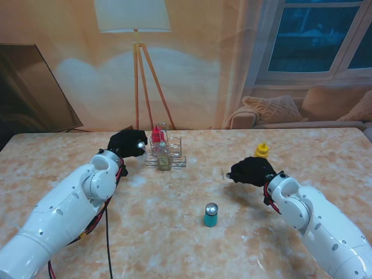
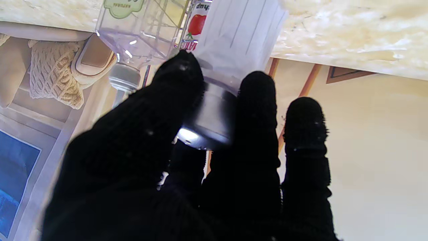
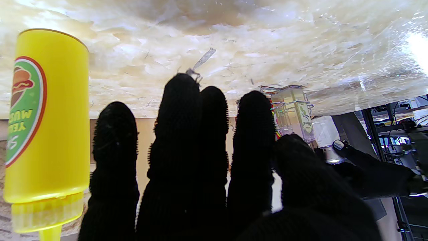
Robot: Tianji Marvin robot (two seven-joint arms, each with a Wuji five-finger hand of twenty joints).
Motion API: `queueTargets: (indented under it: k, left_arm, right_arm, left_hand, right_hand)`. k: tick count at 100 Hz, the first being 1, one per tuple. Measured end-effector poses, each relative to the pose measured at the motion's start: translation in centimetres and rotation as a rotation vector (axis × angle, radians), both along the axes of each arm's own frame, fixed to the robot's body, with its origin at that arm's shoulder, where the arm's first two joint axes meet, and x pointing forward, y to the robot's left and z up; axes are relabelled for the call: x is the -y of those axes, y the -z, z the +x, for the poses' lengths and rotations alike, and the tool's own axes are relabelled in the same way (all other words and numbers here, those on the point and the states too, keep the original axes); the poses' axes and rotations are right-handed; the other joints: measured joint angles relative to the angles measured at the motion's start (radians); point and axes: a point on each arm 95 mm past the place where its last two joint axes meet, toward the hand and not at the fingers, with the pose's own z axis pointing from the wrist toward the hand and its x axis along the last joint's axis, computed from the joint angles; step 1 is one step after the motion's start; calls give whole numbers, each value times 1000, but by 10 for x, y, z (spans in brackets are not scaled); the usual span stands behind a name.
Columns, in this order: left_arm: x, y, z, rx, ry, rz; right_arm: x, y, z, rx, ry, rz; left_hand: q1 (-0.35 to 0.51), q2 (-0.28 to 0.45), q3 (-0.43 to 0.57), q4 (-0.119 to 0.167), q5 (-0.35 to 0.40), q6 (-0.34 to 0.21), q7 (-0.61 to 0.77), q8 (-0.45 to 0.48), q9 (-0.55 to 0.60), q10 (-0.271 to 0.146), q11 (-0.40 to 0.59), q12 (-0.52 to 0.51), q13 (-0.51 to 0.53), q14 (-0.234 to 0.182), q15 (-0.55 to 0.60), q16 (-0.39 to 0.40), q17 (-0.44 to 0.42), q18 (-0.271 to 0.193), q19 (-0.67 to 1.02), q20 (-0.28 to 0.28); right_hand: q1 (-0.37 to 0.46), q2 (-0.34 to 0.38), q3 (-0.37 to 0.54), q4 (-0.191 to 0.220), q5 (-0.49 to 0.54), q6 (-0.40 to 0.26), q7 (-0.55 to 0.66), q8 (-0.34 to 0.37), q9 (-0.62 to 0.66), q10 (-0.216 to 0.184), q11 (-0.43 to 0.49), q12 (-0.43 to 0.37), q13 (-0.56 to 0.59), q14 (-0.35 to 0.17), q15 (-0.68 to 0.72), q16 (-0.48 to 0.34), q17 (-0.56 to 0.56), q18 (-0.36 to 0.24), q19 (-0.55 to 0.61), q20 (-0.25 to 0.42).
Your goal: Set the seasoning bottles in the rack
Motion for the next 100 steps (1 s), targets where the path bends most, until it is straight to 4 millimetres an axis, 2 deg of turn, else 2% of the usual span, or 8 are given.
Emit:
queueTargets:
  k: [32, 47, 68, 100]
  left_arm:
    - [9, 5, 14, 7, 2, 12]
    - [10, 6, 21, 3, -24, -34]
    - [17, 6, 25, -5, -15, -37]
    - [23, 17, 25, -32, -22, -51]
  right_arm:
    - [0, 0, 0, -1, 1, 0]
    - [0, 0, 0, -1, 2, 0]
    - [1, 0, 0, 1, 4, 0]
    - [2, 0, 0, 2, 6, 0]
  left_hand:
    - [2, 7, -11, 0, 0, -4, 1, 0, 0, 0, 0, 0, 0, 0, -1, 0, -2, -8, 0, 0]
    - [2, 7, -11, 0, 0, -6, 10, 0, 0, 0, 0, 0, 0, 0, -5, 0, -3, -8, 0, 0]
    - [2, 7, -11, 0, 0, -8, 17, 0, 0, 0, 0, 0, 0, 0, -5, 0, -3, -8, 0, 0]
    - [2, 7, -11, 0, 0, -11, 26, -1, 0, 0, 0, 0, 0, 0, -5, 0, -3, -8, -1, 0]
  right_hand:
    - [0, 0, 0, 0, 0, 0, 0, 0, 0, 0, 0, 0, 0, 0, 0, 0, 0, 0, 0, 0]
    - [0, 0, 0, 0, 0, 0, 0, 0, 0, 0, 0, 0, 0, 0, 0, 0, 0, 0, 0, 0]
    - [0, 0, 0, 0, 0, 0, 0, 0, 0, 0, 0, 0, 0, 0, 0, 0, 0, 0, 0, 0]
    - [0, 0, 0, 0, 0, 0, 0, 0, 0, 0, 0, 0, 0, 0, 0, 0, 0, 0, 0, 0]
